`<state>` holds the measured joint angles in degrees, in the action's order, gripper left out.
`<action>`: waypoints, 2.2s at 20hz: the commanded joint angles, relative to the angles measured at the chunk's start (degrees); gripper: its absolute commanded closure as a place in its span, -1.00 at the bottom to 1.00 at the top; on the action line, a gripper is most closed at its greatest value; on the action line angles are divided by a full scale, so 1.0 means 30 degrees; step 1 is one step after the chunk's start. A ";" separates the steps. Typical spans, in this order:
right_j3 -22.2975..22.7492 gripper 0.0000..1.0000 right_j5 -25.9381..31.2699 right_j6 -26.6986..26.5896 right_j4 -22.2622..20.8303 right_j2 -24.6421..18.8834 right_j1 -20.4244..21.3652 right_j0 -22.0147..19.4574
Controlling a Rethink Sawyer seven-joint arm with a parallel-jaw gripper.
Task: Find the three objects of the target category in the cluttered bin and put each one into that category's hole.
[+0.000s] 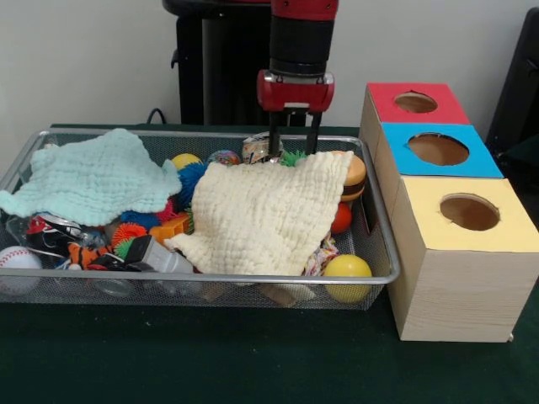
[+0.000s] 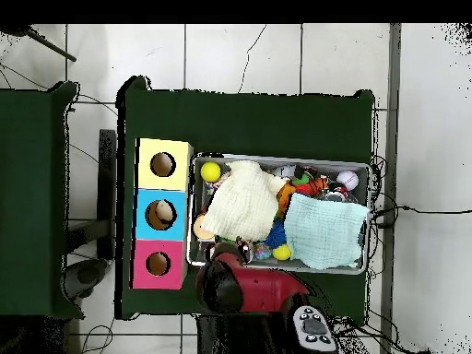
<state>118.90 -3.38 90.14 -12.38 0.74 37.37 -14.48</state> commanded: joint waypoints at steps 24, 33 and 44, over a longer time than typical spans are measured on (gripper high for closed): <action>-0.2425 -1.00 0.3138 0.1879 -0.1159 -0.1569 0.1578 -0.1295; -0.1859 -1.00 0.4951 0.1622 -0.0982 -0.2513 0.3424 -0.1961; -0.3783 -1.00 0.3611 0.1584 -0.1591 -0.2679 0.1234 -0.2261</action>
<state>113.72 4.83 90.14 -17.66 -1.41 44.42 -19.13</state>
